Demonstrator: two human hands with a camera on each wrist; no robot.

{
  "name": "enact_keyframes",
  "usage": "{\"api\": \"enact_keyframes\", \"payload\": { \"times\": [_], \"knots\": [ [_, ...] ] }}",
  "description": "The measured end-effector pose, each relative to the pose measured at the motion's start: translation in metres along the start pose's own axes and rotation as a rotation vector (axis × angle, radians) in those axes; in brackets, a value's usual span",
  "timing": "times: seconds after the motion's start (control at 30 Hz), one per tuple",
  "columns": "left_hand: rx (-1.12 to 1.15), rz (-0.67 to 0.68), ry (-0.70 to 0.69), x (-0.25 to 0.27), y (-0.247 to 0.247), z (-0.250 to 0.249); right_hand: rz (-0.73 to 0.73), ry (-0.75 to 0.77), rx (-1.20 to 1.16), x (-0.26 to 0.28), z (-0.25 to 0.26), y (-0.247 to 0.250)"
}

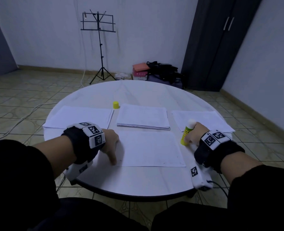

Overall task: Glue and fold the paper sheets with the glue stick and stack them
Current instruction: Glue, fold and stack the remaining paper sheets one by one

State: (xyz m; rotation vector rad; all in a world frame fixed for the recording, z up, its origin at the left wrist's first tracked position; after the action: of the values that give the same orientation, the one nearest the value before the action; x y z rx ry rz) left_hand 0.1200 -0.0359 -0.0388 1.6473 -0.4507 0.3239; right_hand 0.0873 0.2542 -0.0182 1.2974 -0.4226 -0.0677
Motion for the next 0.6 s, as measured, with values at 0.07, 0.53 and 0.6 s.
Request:
{"api": "enact_keyframes", "payload": {
  "times": [0.07, 0.53, 0.6],
  "knots": [
    [0.012, -0.014, -0.016, 0.001, -0.001, 0.002, 0.004, -0.019, 0.045, 0.004, 0.000, 0.001],
    [0.338, -0.017, -0.049, 0.016, 0.027, 0.038, 0.196, 0.306, 0.424, 0.068, 0.086, -0.002],
    [0.344, -0.051, -0.012, 0.014, 0.037, 0.059, 0.179, 0.388, 0.447, 0.070, 0.119, -0.004]
  ]
}}
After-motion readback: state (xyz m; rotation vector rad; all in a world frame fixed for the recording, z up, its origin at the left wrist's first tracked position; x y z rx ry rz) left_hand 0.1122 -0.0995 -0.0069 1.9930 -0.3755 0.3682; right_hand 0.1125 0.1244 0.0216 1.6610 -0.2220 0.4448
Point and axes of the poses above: each hand's wrist, its own x-axis away from the middle knuckle, its own y-axis out of the back of the hand, z = x × y, the point moved 4 cm from there along -x, towards the middle knuckle, and after that the axes turned 15 degrees about x, right-handed, at the moved point
